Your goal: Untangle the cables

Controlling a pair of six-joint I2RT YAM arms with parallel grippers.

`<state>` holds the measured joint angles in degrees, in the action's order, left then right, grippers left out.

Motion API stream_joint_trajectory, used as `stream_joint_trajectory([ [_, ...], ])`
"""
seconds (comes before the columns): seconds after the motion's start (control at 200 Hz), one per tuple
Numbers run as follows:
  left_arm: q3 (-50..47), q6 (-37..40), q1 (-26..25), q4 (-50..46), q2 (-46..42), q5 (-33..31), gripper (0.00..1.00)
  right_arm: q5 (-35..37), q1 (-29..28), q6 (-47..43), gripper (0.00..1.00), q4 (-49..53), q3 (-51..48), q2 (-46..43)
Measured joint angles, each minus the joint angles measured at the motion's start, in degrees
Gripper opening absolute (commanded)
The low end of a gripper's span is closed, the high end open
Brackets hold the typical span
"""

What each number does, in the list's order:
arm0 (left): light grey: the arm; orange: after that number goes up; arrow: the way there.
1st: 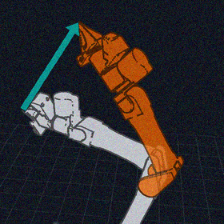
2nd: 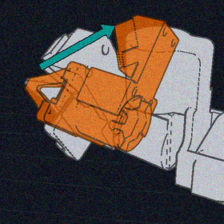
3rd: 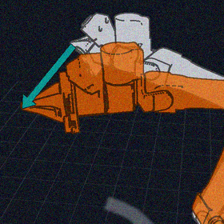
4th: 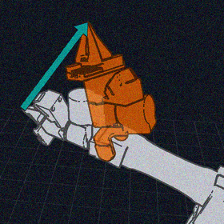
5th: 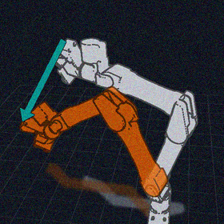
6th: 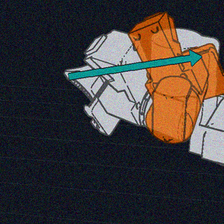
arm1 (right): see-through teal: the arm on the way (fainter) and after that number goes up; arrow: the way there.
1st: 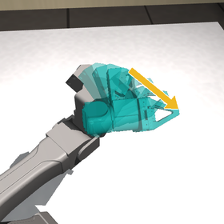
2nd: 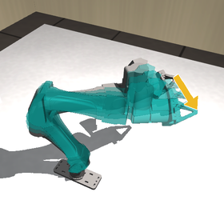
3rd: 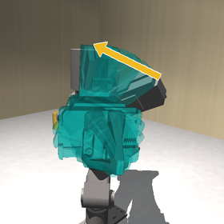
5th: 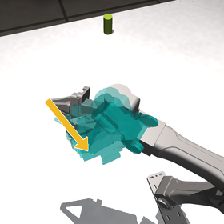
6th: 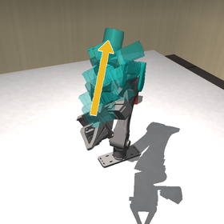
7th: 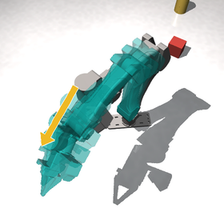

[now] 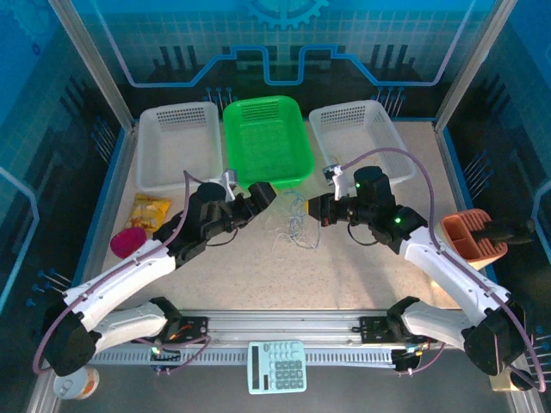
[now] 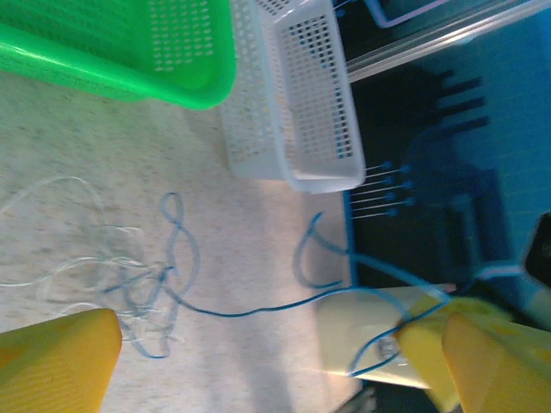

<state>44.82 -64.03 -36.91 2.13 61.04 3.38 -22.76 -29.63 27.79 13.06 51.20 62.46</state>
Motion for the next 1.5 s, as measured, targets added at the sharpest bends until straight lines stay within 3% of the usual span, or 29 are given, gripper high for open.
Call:
stream_joint_trajectory([
  [0.27, 0.00, -9.42, 0.00, 9.05, 3.43, 4.20, 0.73, -1.36, -0.81, -0.44, 0.00, -1.95, -1.42, -0.24],
  [0.91, 0.02, -12.57, 0.00, 16.39, 9.18, 5.55, 0.52, -1.84, -1.64, -0.66, 0.00, -2.89, -1.46, 0.02],
  [1.045, 0.02, -12.55, 0.00, 16.74, 9.53, 5.53, 0.53, -1.95, -1.95, -0.68, 0.00, -3.19, -1.51, 0.20],
  [1.17, 0.02, -12.46, 0.00, 17.27, 9.88, 5.57, 0.67, -1.92, -1.95, -0.68, 0.00, -3.32, -1.51, 0.20],
  [1.261, 0.02, -12.55, 0.00, 17.25, 9.99, 5.55, 0.71, -1.92, -1.95, -0.68, 0.00, -3.32, -1.51, 0.20],
  [1.366, 0.02, -12.44, 0.00, 17.25, 9.99, 5.55, 0.71, -1.92, -1.95, -0.68, 0.00, -3.32, -1.51, 0.20],
  [1.496, 0.02, -12.31, 0.00, 17.25, 9.99, 5.53, 0.64, -1.92, -1.95, -0.68, 0.00, -3.32, -1.51, 0.20],
])
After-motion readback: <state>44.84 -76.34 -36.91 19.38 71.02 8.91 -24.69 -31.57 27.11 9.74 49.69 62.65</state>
